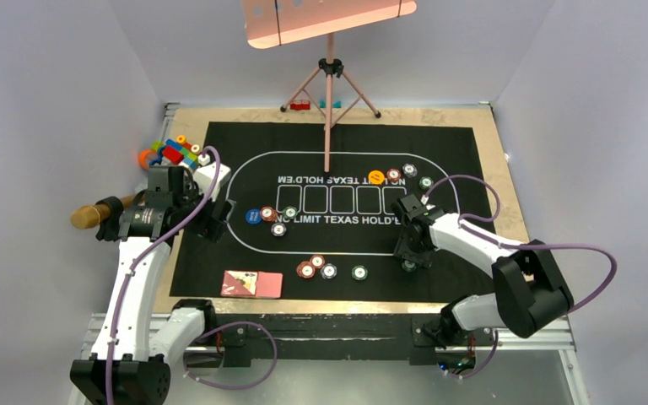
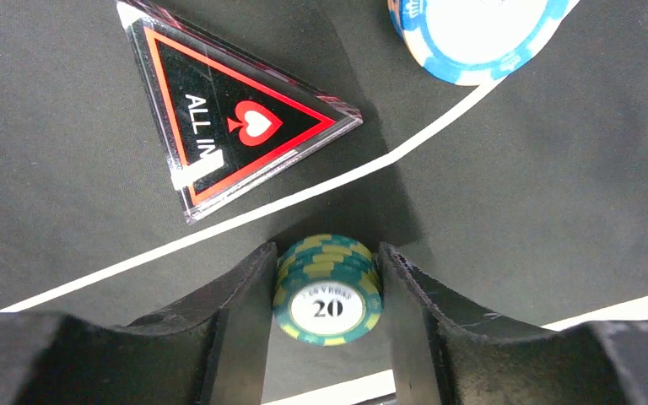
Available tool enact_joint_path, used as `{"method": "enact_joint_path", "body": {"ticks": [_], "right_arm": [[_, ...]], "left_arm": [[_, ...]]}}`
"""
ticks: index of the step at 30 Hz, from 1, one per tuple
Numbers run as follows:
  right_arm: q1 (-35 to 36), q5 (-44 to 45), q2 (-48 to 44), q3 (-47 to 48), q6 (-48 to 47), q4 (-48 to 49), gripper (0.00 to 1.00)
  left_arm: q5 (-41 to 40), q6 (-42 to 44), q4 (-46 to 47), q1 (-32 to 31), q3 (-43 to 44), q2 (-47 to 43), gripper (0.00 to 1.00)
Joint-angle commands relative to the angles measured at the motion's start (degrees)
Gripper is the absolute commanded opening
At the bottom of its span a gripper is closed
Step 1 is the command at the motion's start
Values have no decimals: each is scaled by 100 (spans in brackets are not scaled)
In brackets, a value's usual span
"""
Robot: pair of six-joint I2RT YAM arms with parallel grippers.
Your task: Distribute texas hold em gaming equipment
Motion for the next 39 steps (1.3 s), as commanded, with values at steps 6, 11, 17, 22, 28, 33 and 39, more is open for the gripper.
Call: {"method": "enact_joint_path", "body": {"ticks": [6,11,17,22,28,33,39], "right_arm": [[-16,-11,-57,245,178,-136,68],[2,190,-438,430,17,-326,72],[458,149,-831,1224,-395,-453,73],[1338,94,-656,1905,-689,-160,74],[1441,-716,-681,1982,-1067,694,74],[1453,-1103,-608,2059,-1290,1039,74],[1455,-1118,-643,2051,-1506,1225,74]], "left_arm": [[328,283,-155,38,126,-73,100],[586,485,-327,38,127,-73,100],[1482,1239,-872,38,60,-29,100],[1925,2363,-1221,26,-334,-115,100],[1910,3190,-1307,-165,-692,-100,100],[1862,3600,-1040,-370,-1157,-1,100],[1614,4093,-371,-1023,-1899,-231,100]]}}
